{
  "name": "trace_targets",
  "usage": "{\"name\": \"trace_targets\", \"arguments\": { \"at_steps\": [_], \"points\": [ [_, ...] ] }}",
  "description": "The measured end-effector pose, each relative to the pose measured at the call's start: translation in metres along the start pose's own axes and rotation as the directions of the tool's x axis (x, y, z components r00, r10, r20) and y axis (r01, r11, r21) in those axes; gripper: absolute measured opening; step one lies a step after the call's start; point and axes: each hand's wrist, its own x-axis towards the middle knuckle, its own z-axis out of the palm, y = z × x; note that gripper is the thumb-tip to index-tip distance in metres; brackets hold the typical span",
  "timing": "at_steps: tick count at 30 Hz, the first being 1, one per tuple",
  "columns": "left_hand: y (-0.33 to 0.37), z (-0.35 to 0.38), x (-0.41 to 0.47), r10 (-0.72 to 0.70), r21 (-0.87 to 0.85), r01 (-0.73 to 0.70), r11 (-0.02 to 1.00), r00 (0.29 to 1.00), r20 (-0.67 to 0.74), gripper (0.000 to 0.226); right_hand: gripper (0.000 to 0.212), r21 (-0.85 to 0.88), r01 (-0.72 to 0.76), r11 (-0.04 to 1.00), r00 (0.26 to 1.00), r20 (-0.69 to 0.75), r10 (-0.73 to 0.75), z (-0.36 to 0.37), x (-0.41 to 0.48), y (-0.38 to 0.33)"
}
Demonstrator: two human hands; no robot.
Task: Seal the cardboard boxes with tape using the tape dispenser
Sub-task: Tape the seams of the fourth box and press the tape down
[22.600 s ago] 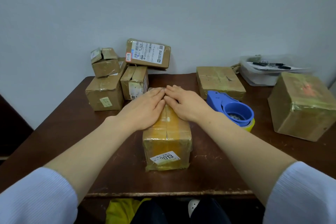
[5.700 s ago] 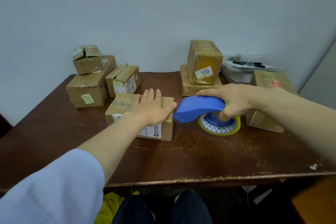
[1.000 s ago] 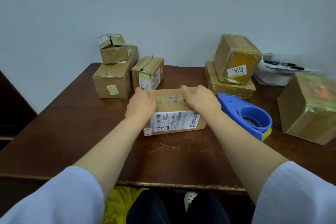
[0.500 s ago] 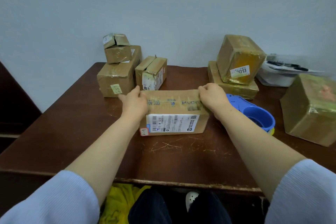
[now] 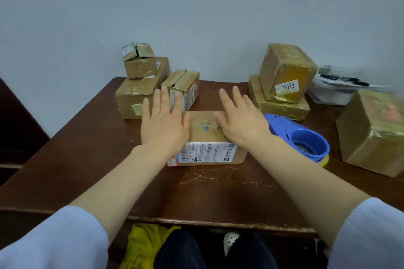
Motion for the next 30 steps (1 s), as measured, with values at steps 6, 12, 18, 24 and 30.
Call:
{"name": "trace_targets", "arguments": {
  "at_steps": [6,12,18,24,30],
  "points": [
    [0.006,0.004,-0.002,0.241,-0.056,-0.234,0.971,0.945,0.221,0.054,0.050,0.028,0.186,0.982,0.958,0.216,-0.188,0.006,-0.008,-0.004],
    [0.001,0.005,-0.015,-0.004,-0.418,0.082,0.905,0.983,0.184,0.057,0.049,0.249,0.106,0.963,0.987,0.091,-0.132,0.008,-0.017,0.009],
    [0.006,-0.011,-0.018,-0.023,-0.068,0.032,0.997,0.991,0.133,0.086,0.049,0.391,0.028,0.920,0.993,-0.116,0.019,-0.017,-0.029,0.040],
    [0.023,-0.007,-0.015,0.327,0.003,-0.340,0.940,0.908,0.261,0.087,0.094,-0.129,-0.378,0.917,0.919,0.068,0.389,-0.028,-0.065,0.080],
    [0.035,-0.007,-0.029,0.228,0.072,-0.244,0.967,0.958,0.176,0.070,0.061,-0.171,-0.414,0.894,0.906,0.021,0.424,-0.022,-0.072,0.091]
  ]
}}
